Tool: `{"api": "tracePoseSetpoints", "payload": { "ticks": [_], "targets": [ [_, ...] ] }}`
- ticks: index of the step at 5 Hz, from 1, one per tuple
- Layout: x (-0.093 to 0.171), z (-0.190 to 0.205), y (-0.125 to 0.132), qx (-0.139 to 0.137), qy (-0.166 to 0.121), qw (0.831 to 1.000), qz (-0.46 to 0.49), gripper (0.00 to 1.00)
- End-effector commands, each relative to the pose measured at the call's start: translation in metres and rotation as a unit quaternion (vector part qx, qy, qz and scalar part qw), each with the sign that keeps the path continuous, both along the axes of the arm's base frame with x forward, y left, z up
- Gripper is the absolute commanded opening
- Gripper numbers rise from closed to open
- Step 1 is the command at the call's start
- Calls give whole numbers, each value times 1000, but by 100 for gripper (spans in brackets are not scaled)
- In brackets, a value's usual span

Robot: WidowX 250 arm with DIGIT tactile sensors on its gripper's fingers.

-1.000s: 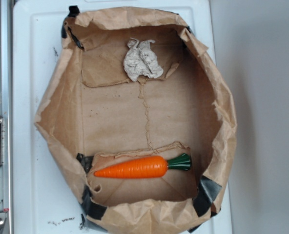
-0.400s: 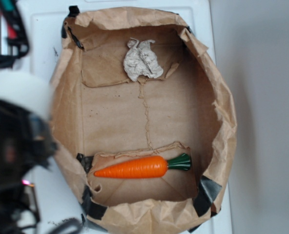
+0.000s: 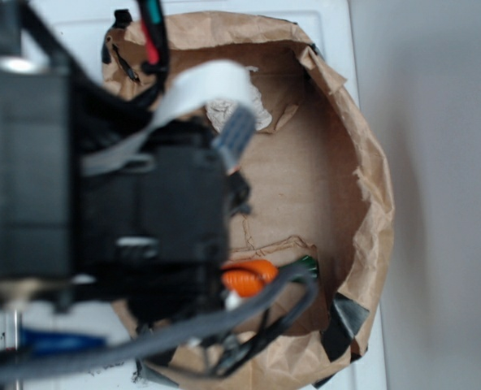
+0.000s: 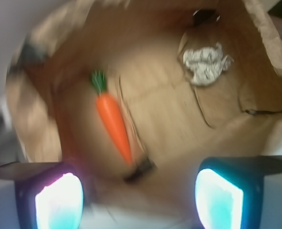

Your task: Grab the white paper.

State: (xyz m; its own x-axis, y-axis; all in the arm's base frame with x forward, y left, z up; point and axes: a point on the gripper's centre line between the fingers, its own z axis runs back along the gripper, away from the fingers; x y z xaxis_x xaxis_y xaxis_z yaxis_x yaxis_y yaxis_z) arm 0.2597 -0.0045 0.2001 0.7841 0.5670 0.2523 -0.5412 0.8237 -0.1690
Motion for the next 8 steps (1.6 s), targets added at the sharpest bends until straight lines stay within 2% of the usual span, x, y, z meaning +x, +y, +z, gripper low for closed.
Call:
{"api": "tracePoseSetpoints", "payload": {
  "ticks": [1,2,3,4,7,8],
  "targets": [
    [21,-11,43,30,-56,983,172,100],
    [21,-34,63,52,-26,975,215,100],
    [19,-31,64,32,-14,984,176,100],
    [0,16,33,-50,-64,995,51,100],
    [0,16,33,-50,-64,995,51,100],
    [15,1,39,-39,-64,992,104,100]
  ]
}}
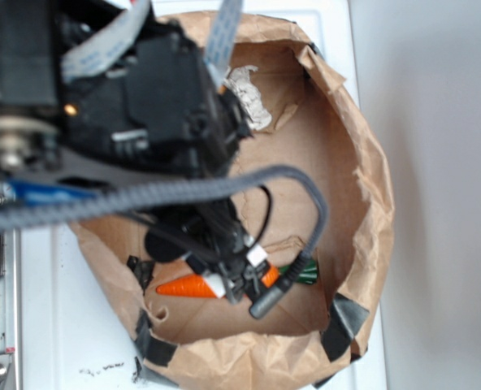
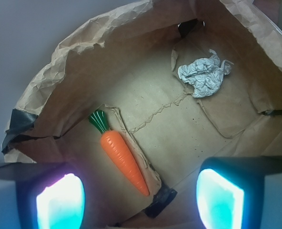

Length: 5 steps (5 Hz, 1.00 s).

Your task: Grab the white paper.

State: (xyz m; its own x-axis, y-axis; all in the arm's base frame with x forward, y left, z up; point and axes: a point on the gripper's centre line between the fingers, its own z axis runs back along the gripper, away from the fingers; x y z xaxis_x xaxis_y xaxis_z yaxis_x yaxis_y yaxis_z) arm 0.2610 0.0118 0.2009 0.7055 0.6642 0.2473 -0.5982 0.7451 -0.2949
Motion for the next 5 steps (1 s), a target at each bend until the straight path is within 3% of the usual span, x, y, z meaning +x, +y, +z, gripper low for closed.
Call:
{"api": "tracePoseSetpoints", "payload": {
  "ticks": [1,3,5],
  "targets": [
    [26,-13,33,10,-26,993,113,100],
    [28,-30,54,57,-25,983,175,100],
    [34,-83,69,121,0,973,199,100]
  ]
}}
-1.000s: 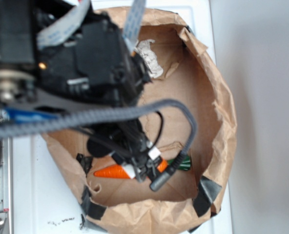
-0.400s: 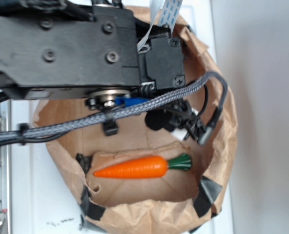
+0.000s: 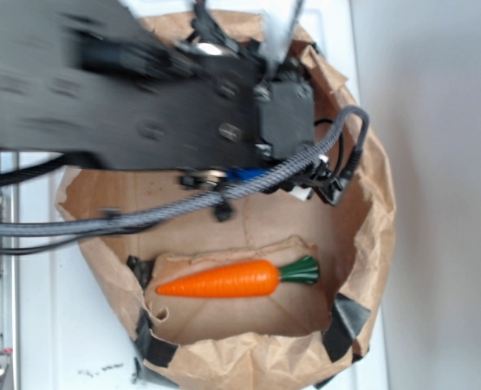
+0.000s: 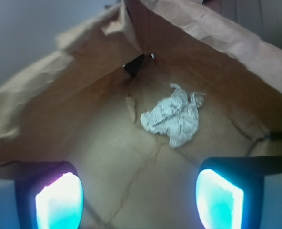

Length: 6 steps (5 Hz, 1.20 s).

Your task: Grab the white paper.

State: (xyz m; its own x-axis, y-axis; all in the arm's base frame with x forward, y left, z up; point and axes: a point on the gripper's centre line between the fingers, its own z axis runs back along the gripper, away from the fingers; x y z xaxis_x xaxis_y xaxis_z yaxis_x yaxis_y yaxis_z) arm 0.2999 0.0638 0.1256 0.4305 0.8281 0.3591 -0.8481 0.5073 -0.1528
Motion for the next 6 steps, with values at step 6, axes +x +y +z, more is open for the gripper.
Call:
{"api": "tracePoseSetpoints", "payload": {
  "ticks": [6],
  "targets": [
    [11,-48,41,94,-4,994,48,100]
  ]
}}
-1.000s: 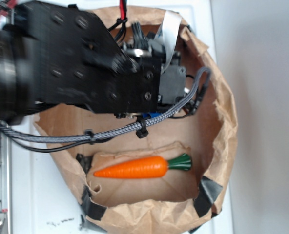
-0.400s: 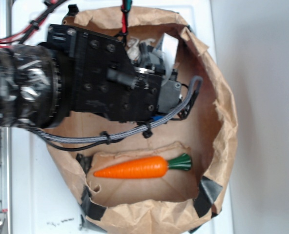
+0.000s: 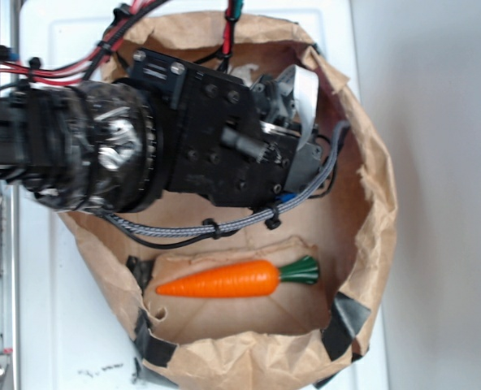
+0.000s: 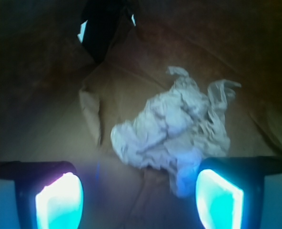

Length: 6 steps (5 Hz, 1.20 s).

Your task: Grab the white paper.

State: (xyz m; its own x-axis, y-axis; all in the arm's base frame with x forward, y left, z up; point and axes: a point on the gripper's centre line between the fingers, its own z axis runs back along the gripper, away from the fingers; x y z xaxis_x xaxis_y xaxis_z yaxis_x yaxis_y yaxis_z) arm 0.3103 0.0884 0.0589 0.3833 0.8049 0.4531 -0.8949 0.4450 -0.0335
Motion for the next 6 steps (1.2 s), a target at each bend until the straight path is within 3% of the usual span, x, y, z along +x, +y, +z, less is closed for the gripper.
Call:
{"api": "tracePoseSetpoints", "payload": {
  "ticks": [1,3,4,6],
  "targets": [
    [3,16,17,42,-32,999,8,100],
    [14,-1,34,82,-22,996,37,100],
    [21,0,40,78,-22,994,72,100],
    [3,36,22,7,-46,999,24,100]
  ]
}}
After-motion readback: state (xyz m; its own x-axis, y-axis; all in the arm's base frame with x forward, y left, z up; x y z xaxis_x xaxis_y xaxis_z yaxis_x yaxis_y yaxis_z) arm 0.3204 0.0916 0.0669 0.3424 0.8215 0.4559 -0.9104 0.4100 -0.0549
